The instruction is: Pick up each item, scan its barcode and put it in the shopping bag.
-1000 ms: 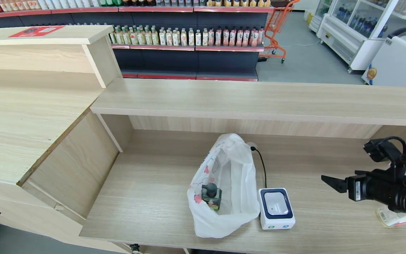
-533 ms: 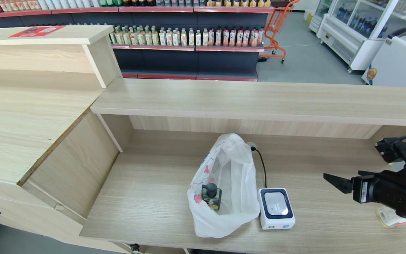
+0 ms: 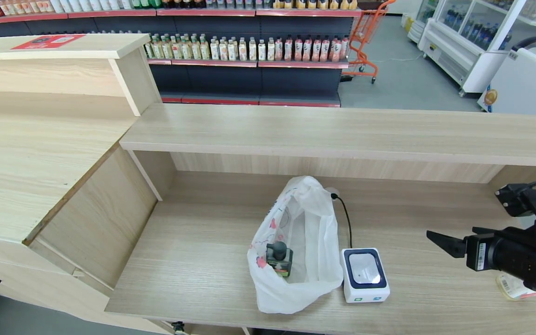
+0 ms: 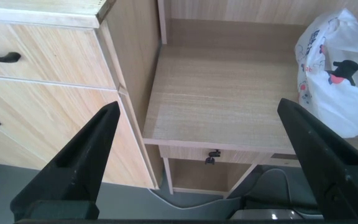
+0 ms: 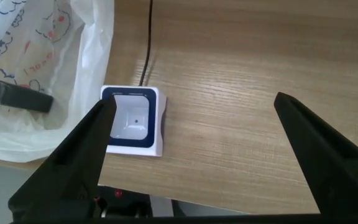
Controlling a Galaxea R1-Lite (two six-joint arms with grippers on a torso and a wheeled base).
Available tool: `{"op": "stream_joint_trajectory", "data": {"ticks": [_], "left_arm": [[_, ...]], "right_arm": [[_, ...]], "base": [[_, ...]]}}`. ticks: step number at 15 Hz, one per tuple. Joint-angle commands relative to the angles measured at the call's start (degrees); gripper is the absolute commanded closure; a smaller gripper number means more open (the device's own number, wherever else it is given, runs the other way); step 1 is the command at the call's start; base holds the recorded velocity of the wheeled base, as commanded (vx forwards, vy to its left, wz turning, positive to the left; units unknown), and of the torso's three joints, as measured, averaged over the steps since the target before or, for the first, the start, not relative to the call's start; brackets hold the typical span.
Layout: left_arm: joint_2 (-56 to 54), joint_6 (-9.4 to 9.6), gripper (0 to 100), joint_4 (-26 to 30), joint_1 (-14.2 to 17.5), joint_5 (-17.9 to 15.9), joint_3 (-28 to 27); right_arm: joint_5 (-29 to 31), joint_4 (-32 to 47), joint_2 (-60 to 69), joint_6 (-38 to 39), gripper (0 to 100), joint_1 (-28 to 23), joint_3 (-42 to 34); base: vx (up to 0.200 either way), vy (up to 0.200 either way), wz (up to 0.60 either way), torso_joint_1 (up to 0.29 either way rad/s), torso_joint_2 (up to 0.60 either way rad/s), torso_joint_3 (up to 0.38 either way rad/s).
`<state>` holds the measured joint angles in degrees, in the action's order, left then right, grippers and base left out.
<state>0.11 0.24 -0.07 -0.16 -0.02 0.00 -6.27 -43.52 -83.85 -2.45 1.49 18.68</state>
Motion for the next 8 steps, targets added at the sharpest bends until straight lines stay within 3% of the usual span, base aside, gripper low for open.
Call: {"op": "stream_joint_trajectory", "data": {"ticks": [1, 5, 8], "left_arm": [[0.0, 0.02, 0, 0.0, 0.0, 0.0, 0.0], [0.0, -0.24, 0, 0.0, 0.0, 0.0, 0.0], [0.0, 0.11, 0, 0.0, 0.1, 0.0, 0.0]], "right_arm": [[-0.1, 0.0, -0.2, 0.0, 0, -0.1, -0.7], [-0.1, -0.1, -0.1, 0.0, 0, 0.1, -2.3], [-0.1, -0.1, -0.1, 0.0, 0, 0.1, -2.8]], "base": [[0.0, 0.0, 0.0, 0.0, 0.0, 0.0], [0.0, 0.0, 0.0, 0.0, 0.0, 0.0], [-0.2, -0.2, 0.0, 0.001, 0.01, 0.004]]}}
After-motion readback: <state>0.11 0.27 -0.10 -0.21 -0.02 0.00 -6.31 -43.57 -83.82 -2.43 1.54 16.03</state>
